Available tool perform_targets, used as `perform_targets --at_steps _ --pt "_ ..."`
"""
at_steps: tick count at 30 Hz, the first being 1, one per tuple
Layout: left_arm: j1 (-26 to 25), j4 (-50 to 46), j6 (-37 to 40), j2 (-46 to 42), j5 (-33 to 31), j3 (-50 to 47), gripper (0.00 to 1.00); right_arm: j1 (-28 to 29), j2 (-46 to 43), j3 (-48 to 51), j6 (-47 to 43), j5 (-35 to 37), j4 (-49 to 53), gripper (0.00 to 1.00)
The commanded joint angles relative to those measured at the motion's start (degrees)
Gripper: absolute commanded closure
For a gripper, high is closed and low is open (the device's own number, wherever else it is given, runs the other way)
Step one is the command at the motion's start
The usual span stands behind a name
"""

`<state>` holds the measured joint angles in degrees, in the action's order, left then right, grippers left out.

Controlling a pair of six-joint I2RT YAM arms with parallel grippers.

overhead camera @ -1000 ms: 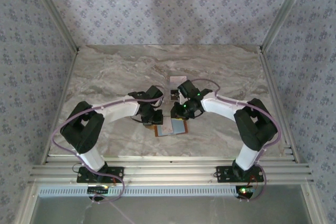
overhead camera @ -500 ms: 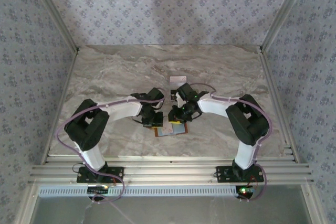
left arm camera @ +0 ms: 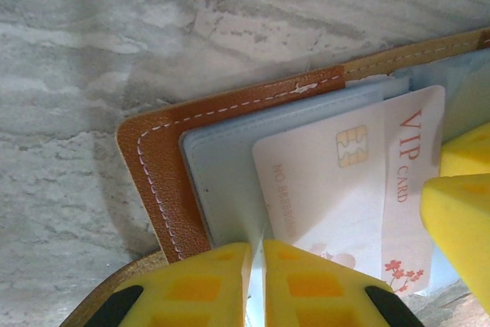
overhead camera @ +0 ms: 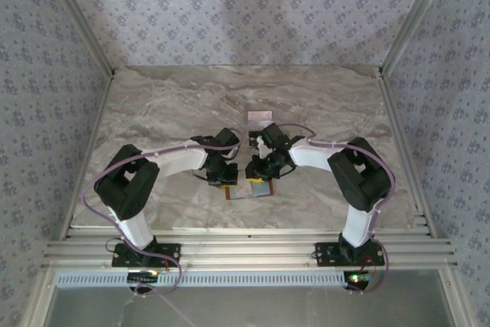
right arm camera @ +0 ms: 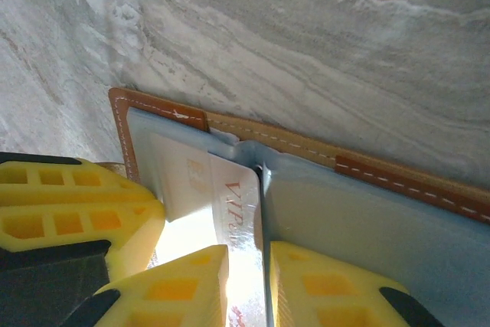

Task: Take the credit cards out of the card holder

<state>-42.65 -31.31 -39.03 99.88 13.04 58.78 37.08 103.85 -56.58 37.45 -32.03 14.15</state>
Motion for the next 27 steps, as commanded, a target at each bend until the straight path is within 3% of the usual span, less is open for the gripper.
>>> perform_targets --at_steps 1,7,15,27 --pt "-0.2 -3.0 0.8 2.9 -2.4 -0.8 0.86 -0.3 2.1 1.0 -0.9 -2.6 -0.6 0.77" --pt "-0.3 -3.3 0.8 2.9 -2.4 -0.6 0.86 -0.6 2.3 2.7 0.1 -4.8 -4.1 0.79" --pt "-0.3 -3.8 0.8 2.8 -2.6 -0.5 0.86 -1.0 0.5 3.8 0.9 -4.8 -5.3 0.89" --pt "0.2 -5.0 1.3 0.6 -5.0 -1.5 0.87 -4.0 -5.9 3.8 -4.5 1.7 5.5 0.95"
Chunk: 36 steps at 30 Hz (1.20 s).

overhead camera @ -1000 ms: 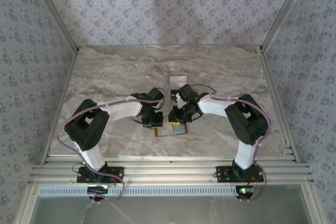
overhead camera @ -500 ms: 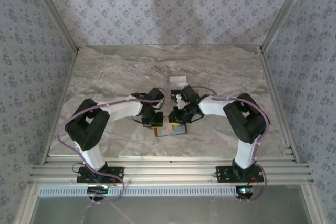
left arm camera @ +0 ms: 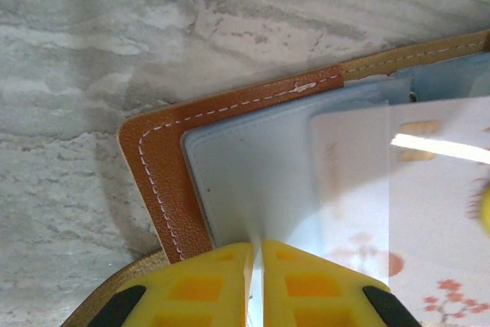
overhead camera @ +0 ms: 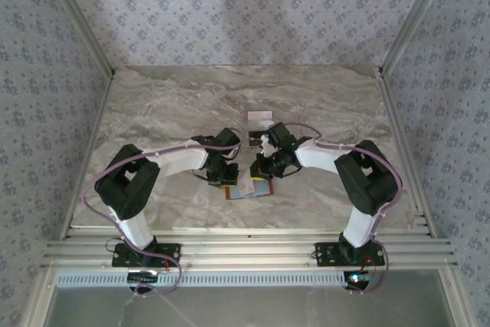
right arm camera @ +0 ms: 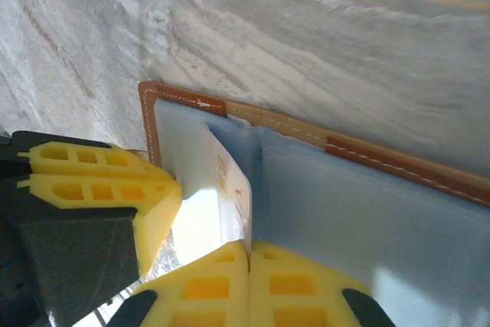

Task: Take the credit cards out of the card holder

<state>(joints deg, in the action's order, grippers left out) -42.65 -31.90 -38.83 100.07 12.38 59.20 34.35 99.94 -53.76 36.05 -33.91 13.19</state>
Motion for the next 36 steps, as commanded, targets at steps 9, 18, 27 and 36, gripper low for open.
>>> perform_targets --at_steps 9,18,27,36 --pt "1.5 -5.1 2.7 -1.3 -5.4 -2.4 0.87 -3.8 -8.3 -0.1 -6.3 5.4 12.7 0.97" --pt "1.5 -5.1 3.6 -4.5 -5.5 -0.2 0.83 -6.2 -11.9 -6.9 -16.9 8.1 20.4 1.0" --pt "1.9 -4.8 3.6 -9.8 -7.4 0.2 0.77 -6.8 -8.3 -19.8 -50.1 18.8 29.0 1.0" --pt "6.0 -0.9 2.1 -15.3 -7.7 -5.8 0.72 -8.9 1.8 -35.1 -80.0 22.7 41.9 1.0"
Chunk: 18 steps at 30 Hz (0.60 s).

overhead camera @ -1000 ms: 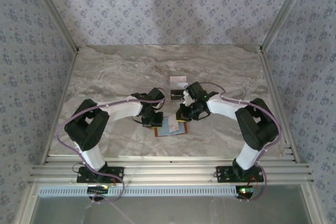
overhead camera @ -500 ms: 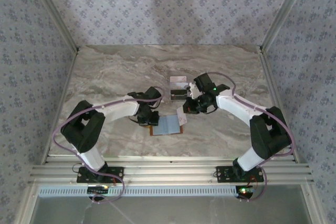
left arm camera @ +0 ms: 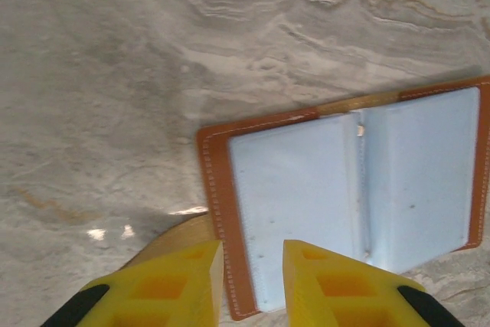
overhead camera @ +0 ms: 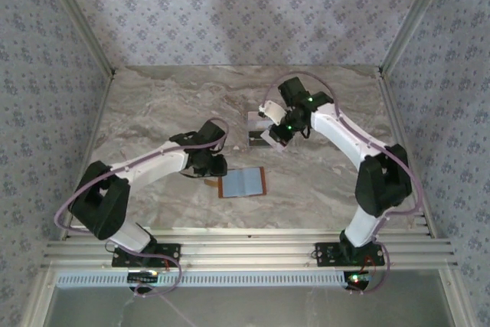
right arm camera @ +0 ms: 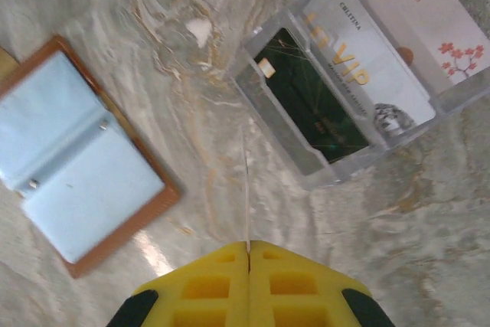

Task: Take the credit cards out of the card holder

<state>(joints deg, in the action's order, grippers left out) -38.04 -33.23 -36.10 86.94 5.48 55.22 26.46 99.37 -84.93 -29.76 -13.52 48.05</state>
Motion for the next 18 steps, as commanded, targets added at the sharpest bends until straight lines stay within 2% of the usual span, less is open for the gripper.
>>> perform_targets --at_steps 1,10,18 --pt "2.1 0.7 -0.7 -2.8 -0.7 -2.7 0.72 -1.4 3.4 -5.5 -16.1 2.0 7.7 1.0" --pt "8.1 1.3 -0.5 -9.1 0.9 -8.5 0.71 -2.3 14.6 -21.4 -29.2 0.8 16.3 1.0" --pt "12.6 0.4 -0.5 -14.4 1.7 -11.7 0.7 -1.9 24.4 -38.0 -34.3 1.6 22.3 1.0"
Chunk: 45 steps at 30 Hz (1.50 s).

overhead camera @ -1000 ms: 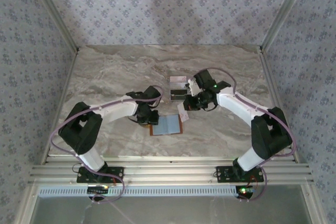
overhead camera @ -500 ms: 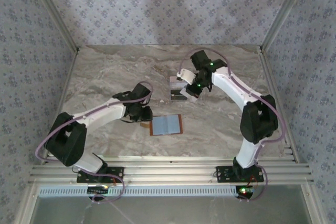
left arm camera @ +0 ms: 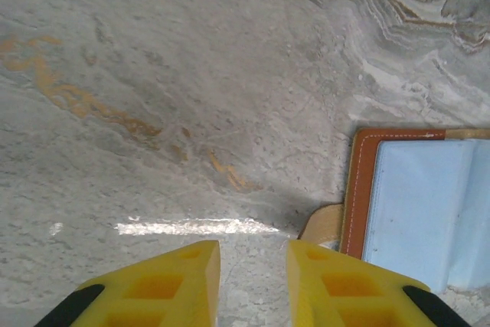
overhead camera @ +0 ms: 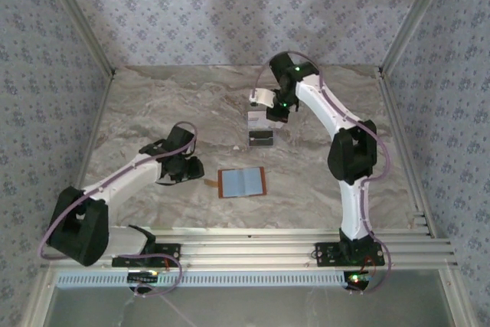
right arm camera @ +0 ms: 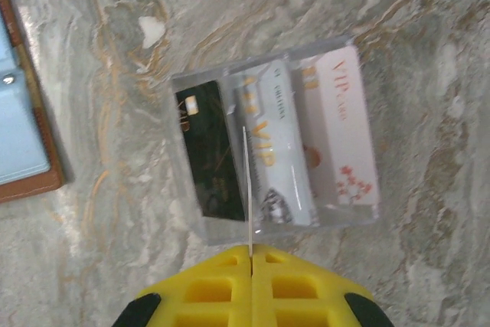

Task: Take the credit cards out of the card holder

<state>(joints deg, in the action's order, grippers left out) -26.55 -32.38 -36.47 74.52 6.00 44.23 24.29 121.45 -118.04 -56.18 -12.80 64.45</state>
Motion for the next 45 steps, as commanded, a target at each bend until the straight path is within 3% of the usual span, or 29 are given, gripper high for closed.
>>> perform_targets --at_steps 1,13,25,40,43,45 --pt "1.5 -0.5 -0.1 -2.3 1.6 -1.0 0.7 0.4 3.4 -6.4 -8.5 1.0 6.2 1.0" --pt "3.1 -2.1 -0.5 -4.0 2.2 -1.8 0.69 1.5 10.1 -14.7 -13.3 3.5 2.2 1.0" --pt "3.3 -2.8 -0.6 -4.1 2.2 -1.9 0.68 1.5 13.8 -14.8 -14.8 5.6 -1.1 1.0" --pt "3.4 -2.6 -0.7 -4.1 2.4 -2.5 0.68 2.4 15.8 -14.0 -15.6 5.2 2.5 1.0" --pt "3.4 -2.7 -0.6 -4.1 2.5 -2.6 0.68 2.7 15.8 -14.0 -15.3 6.0 1.1 0.84" --pt "3.5 -2.5 -0.7 -4.1 2.5 -2.6 0.68 2.8 15.3 -14.0 -15.3 6.3 0.0 0.8"
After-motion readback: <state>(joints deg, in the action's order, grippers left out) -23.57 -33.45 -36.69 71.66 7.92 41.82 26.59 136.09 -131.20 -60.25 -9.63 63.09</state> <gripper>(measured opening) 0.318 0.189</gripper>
